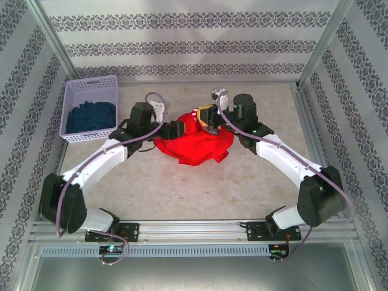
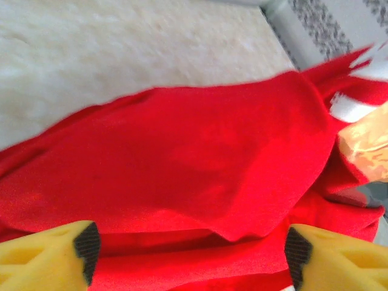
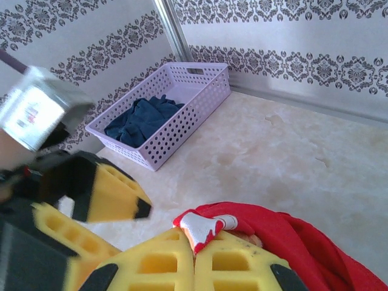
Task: Fold the inside-out t-shirt
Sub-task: Turn the T-shirt inside out at the center of the table.
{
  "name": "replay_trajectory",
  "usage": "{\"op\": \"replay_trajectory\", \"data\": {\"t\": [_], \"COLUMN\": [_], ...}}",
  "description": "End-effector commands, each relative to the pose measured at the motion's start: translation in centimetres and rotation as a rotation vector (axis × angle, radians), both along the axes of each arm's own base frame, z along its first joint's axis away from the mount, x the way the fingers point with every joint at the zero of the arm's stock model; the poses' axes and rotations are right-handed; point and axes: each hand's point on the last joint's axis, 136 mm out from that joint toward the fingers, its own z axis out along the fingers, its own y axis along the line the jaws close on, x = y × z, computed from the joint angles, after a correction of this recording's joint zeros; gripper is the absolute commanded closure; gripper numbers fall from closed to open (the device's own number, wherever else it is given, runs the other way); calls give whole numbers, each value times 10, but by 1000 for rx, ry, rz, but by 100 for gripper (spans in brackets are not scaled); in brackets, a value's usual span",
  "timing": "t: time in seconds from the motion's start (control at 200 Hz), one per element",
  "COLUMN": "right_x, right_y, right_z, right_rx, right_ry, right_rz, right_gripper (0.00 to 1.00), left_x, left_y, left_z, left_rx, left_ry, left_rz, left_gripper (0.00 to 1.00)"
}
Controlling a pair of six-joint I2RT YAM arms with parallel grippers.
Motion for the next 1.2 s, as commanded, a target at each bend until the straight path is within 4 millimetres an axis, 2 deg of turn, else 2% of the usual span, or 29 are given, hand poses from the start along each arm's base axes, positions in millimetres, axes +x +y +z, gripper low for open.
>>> {"op": "replay_trajectory", "data": {"t": [0.0, 0.105, 0.22, 0.305, 0.375, 0.505, 0.55, 0.59, 0.69, 0.829, 0.909, 1.029, 1.104, 1.194], "right_x": [-3, -4, -5, -7, -9, -14, -15, -15, -15, -21, -26, -32, -35, -37], "right_y": [6, 1, -11, -20, -27, -40, -41, -41, -40, -45, -50, -54, -57, -59], "right_z": [23, 31, 48, 67, 85, 112, 114, 111, 87, 45, 17, -11, -18, -21], "right_rx": [26, 1, -17, 11, 41, 90, 103, 108, 91, 45, 12, -12, -20, -24], "right_ry": [-52, -77, -115, -146, -172, -213, -215, -208, -173, -108, -59, 10, 25, 26], "right_rz": [25, 9, -24, -38, -49, -69, -65, -57, -26, 12, 13, 8, 1, -8], "right_gripper": [100, 100, 100, 100, 100, 100, 100, 100, 100, 100, 100, 100, 100, 100], "left_x": [5, 17, 29, 39, 42, 36, 32, 29, 21, 5, -1, -2, -4, 1], "left_y": [-22, -16, 3, 23, 48, 89, 96, 99, 96, 89, 76, 45, 22, 1], "left_z": [-11, -23, -32, -48, -72, -111, -116, -116, -100, -57, -41, -31, -33, -50], "left_rx": [28, 92, 121, 146, 204, 248, 254, 260, 195, 71, 1, 9, 73, 149], "left_ry": [7, 21, 26, 57, 119, 253, 266, 265, 220, 85, 41, 32, 14, 43], "left_rz": [-106, -67, 25, 112, 215, 374, 399, 410, 400, 361, 297, 152, 49, -29], "left_gripper": [33, 59, 89, 95, 97, 90, 87, 79, 61, 39, 28, 23, 20, 19]}}
